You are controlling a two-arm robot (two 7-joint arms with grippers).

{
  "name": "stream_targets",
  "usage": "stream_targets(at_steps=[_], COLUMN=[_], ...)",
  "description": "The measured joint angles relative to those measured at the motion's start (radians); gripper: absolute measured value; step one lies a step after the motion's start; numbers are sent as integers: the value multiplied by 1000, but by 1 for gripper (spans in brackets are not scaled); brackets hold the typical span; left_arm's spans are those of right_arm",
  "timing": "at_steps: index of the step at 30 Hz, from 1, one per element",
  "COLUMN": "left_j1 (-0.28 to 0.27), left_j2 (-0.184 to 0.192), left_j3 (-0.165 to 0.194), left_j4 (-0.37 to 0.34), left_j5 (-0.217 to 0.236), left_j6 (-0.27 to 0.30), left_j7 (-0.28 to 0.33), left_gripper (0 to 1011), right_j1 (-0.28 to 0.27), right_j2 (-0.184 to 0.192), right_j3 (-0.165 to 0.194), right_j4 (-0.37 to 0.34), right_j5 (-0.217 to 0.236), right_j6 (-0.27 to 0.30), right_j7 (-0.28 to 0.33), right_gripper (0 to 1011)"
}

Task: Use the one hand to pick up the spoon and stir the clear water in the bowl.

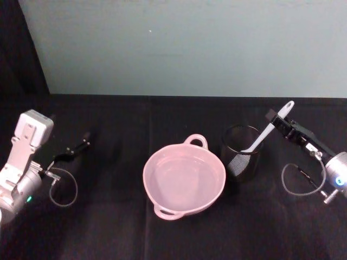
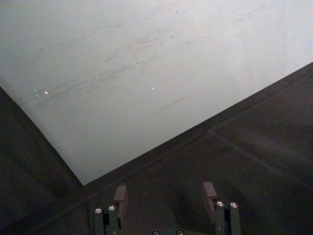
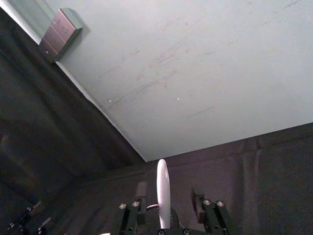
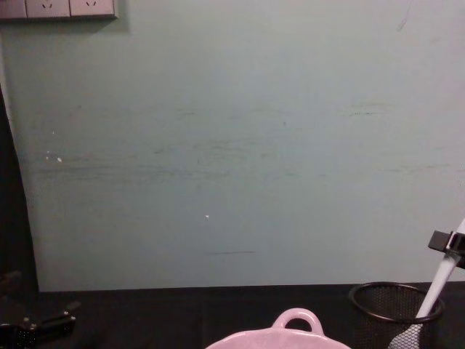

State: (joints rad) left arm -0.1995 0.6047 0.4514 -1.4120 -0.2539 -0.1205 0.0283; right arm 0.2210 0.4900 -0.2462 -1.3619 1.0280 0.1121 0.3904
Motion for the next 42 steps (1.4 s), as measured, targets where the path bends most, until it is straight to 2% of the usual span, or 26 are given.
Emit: stream_targets(at_steps=[9,15,28,36,41,42], left_j1=[0,0,0,0,0,0], left_j2=[0,0,0,0,0,0], left_j3=[0,0,0,0,0,0], left_j4=[0,0,0,0,0,0], left_j5=[0,0,0,0,0,0], left_j6=[0,0,0,0,0,0], left_j7=[0,0,0,0,0,0], left_gripper=[1005,1005,1005,1005,1005,1005], right_j1=[0,0,-1,-12,-14,-12], right_j2=[0,0,3,43,88,105], right_j3=[1,1,-1,-6,-16,-21], right_j4=[0,0,-2,-61,-126,-148], right_j5=[0,0,-1,-23,-72,-94], right_j6=[0,0,-4,-36,-45,-45], right_j7=[0,0,1,11,10,10], right_gripper=[282,130,127,127,127,127])
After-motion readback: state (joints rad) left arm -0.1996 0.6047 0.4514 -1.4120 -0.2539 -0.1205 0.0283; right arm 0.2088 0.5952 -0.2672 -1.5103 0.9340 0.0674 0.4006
